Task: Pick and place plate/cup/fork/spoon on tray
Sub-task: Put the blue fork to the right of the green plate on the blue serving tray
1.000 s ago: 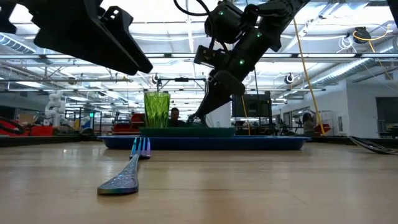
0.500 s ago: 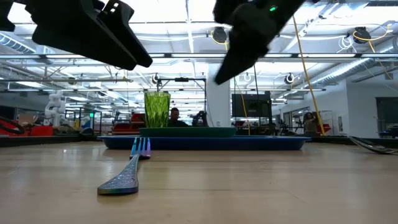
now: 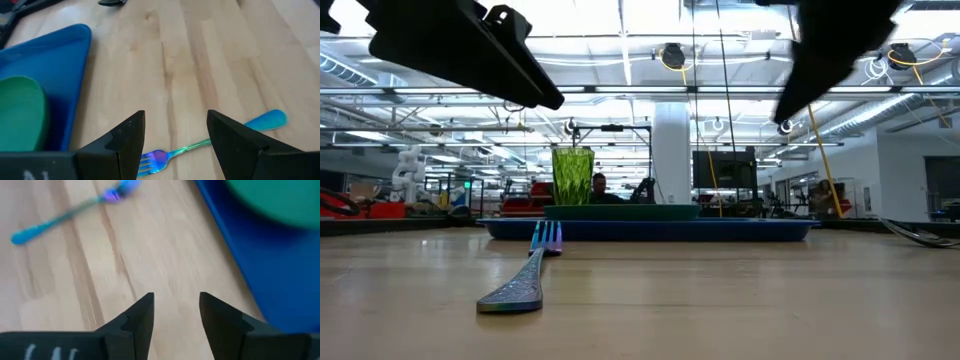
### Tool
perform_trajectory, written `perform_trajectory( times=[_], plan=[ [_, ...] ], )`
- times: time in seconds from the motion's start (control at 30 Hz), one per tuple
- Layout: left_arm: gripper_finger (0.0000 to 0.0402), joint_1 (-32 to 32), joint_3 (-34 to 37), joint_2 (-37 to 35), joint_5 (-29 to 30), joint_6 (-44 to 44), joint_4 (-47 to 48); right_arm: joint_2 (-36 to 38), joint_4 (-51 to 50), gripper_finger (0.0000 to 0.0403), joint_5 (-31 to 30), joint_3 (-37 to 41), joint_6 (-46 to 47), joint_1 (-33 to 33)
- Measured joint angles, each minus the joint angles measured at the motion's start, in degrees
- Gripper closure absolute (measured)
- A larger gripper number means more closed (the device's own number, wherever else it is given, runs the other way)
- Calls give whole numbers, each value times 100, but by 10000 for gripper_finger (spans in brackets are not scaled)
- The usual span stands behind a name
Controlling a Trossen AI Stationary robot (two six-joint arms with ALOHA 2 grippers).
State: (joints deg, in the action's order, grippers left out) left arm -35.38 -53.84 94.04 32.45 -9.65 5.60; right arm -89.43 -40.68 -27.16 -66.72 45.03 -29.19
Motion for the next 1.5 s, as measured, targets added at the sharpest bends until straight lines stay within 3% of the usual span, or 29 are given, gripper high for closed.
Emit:
perform_trajectory(
  times=[0.2,0.5,0.73,1.03,1.27,1.5],
  plan=[
    [186,-47,0,0,-264,-16,-115,-2,-893,250,23,0,1219,-413],
    [186,-311,0,152,-548,297,-546,-2,-936,250,353,2,2036,-822],
    [186,-379,2,553,-900,674,-1029,-2,-281,250,280,2,1876,-1000],
    [186,-385,-311,575,-1125,1331,-911,-2,398,250,-10,2,1343,-1069],
    [227,-156,-1090,575,-1686,2197,381,-2,456,250,-87,2,1070,-1069],
    [274,109,-1193,575,-2200,2809,1094,-2,447,250,293,2,803,-1069]
  ],
)
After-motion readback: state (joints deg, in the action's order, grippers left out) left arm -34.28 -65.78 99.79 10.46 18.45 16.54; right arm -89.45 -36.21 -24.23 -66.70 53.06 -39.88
